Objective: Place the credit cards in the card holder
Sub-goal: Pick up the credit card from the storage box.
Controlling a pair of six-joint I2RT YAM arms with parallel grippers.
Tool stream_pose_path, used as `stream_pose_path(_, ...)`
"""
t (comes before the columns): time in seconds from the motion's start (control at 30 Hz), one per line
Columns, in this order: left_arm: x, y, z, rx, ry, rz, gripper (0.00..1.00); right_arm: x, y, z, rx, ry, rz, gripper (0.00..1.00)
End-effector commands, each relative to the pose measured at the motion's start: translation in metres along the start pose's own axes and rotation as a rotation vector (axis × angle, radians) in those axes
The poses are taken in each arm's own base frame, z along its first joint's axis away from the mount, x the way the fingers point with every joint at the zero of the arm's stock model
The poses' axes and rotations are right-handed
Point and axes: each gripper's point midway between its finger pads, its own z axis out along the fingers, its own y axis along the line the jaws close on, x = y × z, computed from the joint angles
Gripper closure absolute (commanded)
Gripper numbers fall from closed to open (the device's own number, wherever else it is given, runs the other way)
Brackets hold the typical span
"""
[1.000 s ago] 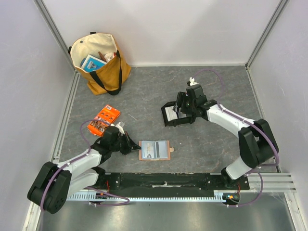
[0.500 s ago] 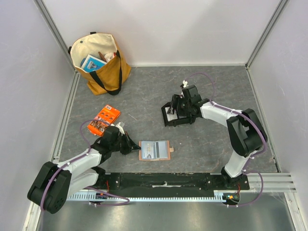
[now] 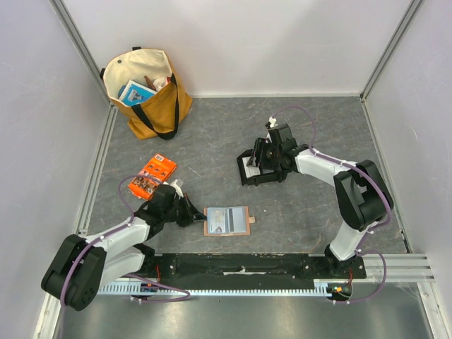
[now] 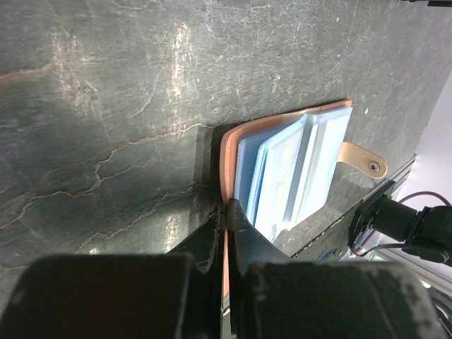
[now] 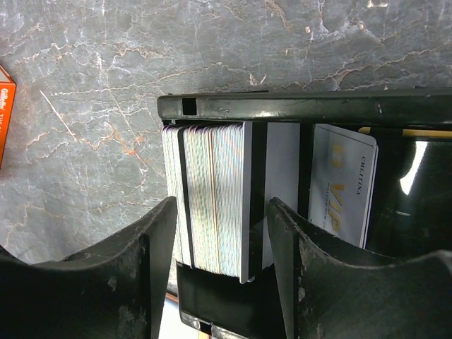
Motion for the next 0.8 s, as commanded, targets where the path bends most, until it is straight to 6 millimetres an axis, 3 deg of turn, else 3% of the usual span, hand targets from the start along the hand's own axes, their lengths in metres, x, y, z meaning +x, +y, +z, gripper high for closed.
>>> stream_pose_path(0.0, -0.005, -0.012, 0.0, 0.036, 0.0, 0.052, 0.98, -0.026, 0.028, -0.019, -0.088, -0.074, -0.013, 0.4)
stream_pose_path(0.33, -0.005, -0.013, 0.001, 0.041, 0.003, 0.051, 0.98, -0.03, 0.023, -0.02, -0.076, -0.084, -0.003, 0.5)
stream_pose_path(0.5, -0.005, -0.012, 0.001, 0.04, 0.006, 0.049, 0.98, -0.027, 0.016, -0.018, -0.059, -0.075, 0.008, 0.69)
stream_pose_path(0.77, -0.004, -0.011, 0.003, 0.04, 0.013, 0.048, 0.98, -0.032, 0.003, -0.024, -0.038, -0.093, 0.026, 0.79)
